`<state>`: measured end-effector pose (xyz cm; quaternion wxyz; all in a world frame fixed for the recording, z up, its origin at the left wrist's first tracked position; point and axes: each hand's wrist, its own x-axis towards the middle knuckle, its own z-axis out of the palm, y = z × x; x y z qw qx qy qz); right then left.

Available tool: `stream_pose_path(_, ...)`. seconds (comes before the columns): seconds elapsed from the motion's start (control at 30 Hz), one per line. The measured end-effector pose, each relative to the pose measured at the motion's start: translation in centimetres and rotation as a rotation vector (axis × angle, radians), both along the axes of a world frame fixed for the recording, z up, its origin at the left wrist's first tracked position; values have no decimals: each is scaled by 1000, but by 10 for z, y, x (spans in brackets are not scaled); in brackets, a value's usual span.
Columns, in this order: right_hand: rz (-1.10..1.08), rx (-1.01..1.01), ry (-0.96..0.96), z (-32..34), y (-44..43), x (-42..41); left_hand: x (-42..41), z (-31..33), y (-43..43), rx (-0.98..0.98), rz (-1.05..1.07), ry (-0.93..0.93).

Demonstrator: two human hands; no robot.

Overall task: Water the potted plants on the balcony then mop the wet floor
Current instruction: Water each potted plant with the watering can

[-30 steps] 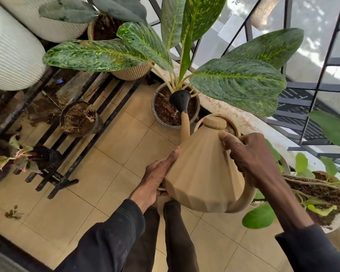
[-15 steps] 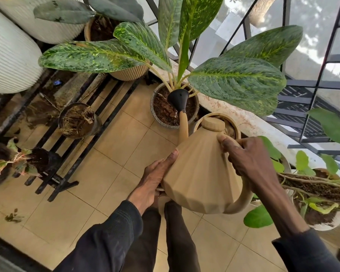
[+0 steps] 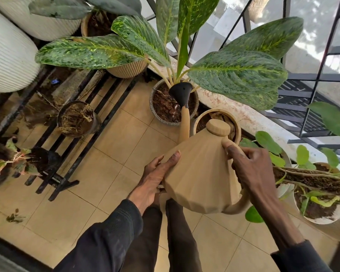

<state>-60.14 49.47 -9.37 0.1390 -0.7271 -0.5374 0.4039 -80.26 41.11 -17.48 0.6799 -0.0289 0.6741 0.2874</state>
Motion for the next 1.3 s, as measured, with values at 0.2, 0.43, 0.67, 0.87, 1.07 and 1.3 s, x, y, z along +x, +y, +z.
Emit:
stream_pose_path(0.2, -39, 79, 52, -2, -14, 4, -3, 4, 1, 51, -25, 34)
stream_pose_path(0.43, -53, 180, 97, 2, -29, 6, -6, 19, -6, 111, 5, 9)
stream_pose_path(0.67, -57, 257, 120, 41, -41, 10, -6, 72, -3, 161, 38, 7)
stream_pose_path(0.87, -64, 305, 132, 79, -47, 16, -5, 121, -6, 213, 35, 14)
stream_pose_path(1.07, -62, 371, 170, 113, -50, 23, -1, 165, -6, 245, 45, 24)
stream_pose_path(1.3, -52, 397, 199, 144, -55, 29, 8, 189, -10, 267, 41, 55)
